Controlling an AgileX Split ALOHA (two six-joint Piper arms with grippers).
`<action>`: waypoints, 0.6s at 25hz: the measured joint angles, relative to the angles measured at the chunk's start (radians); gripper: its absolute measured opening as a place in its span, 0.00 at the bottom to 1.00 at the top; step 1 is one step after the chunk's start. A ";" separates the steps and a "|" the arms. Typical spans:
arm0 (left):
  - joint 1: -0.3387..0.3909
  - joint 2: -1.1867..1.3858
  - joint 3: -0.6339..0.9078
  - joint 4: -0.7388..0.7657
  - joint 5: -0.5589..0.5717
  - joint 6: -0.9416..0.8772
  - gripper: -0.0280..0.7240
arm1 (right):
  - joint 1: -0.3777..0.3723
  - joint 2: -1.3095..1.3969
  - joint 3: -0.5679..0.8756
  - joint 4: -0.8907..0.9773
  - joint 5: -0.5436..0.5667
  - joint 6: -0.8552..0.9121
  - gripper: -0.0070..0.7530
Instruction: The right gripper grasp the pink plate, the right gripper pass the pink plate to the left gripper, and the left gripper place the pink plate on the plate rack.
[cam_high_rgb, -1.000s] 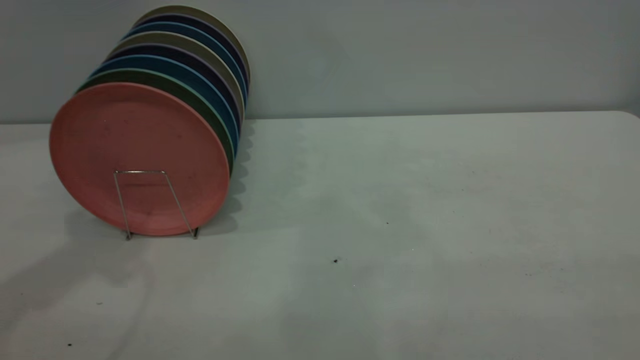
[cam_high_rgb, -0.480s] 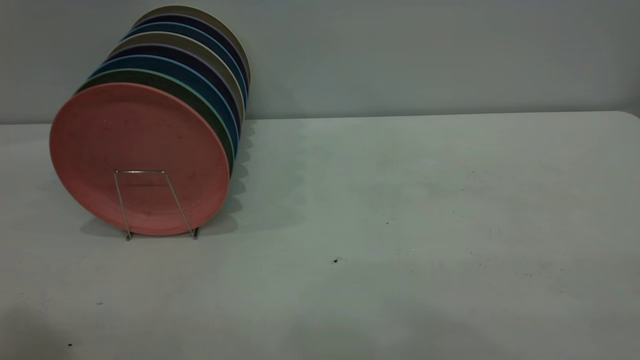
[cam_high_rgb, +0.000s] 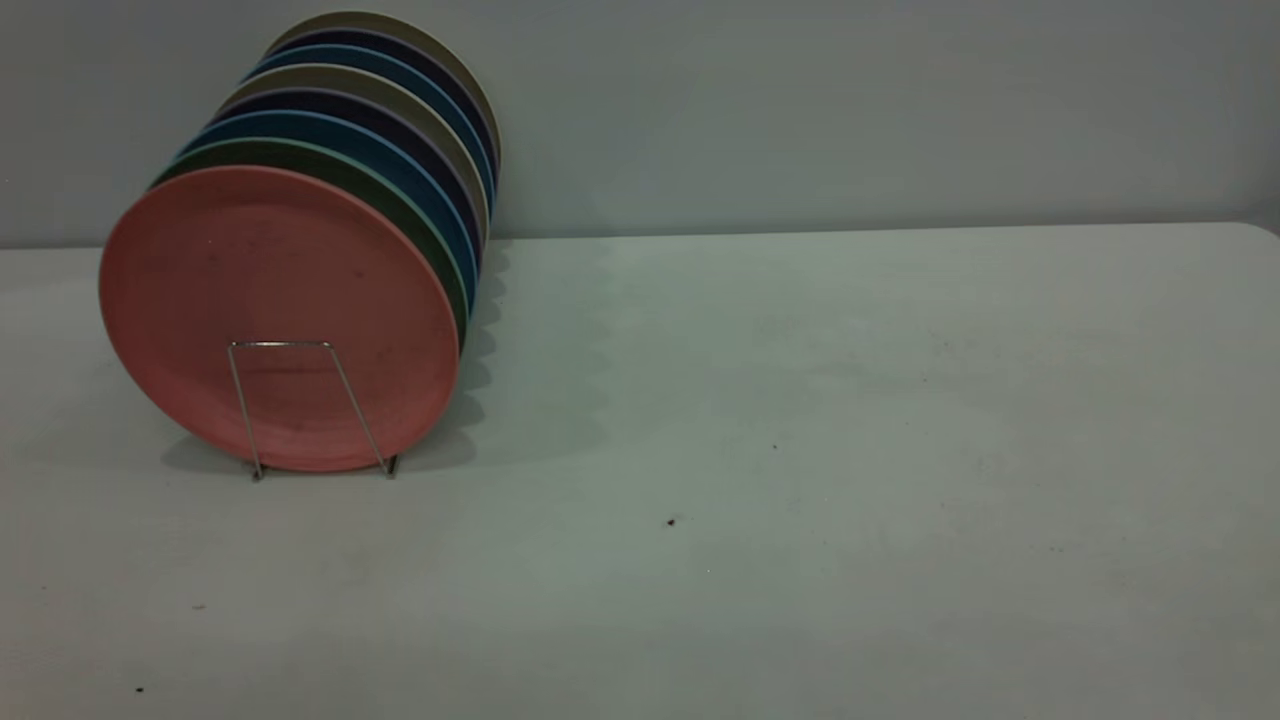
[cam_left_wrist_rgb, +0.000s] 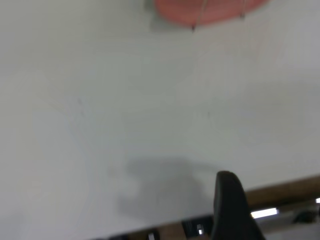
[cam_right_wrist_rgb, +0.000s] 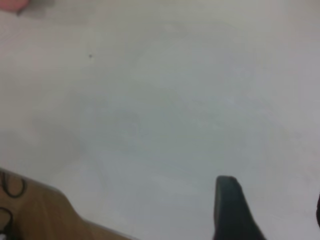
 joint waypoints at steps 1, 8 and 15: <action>0.000 -0.026 0.041 0.001 0.000 -0.003 0.66 | 0.002 -0.001 0.000 0.000 0.001 0.000 0.56; 0.000 -0.248 0.329 0.004 0.000 -0.019 0.66 | 0.010 -0.001 0.000 -0.001 0.001 0.002 0.56; 0.000 -0.450 0.460 0.009 -0.034 -0.070 0.66 | 0.072 -0.003 0.000 -0.003 0.001 0.005 0.56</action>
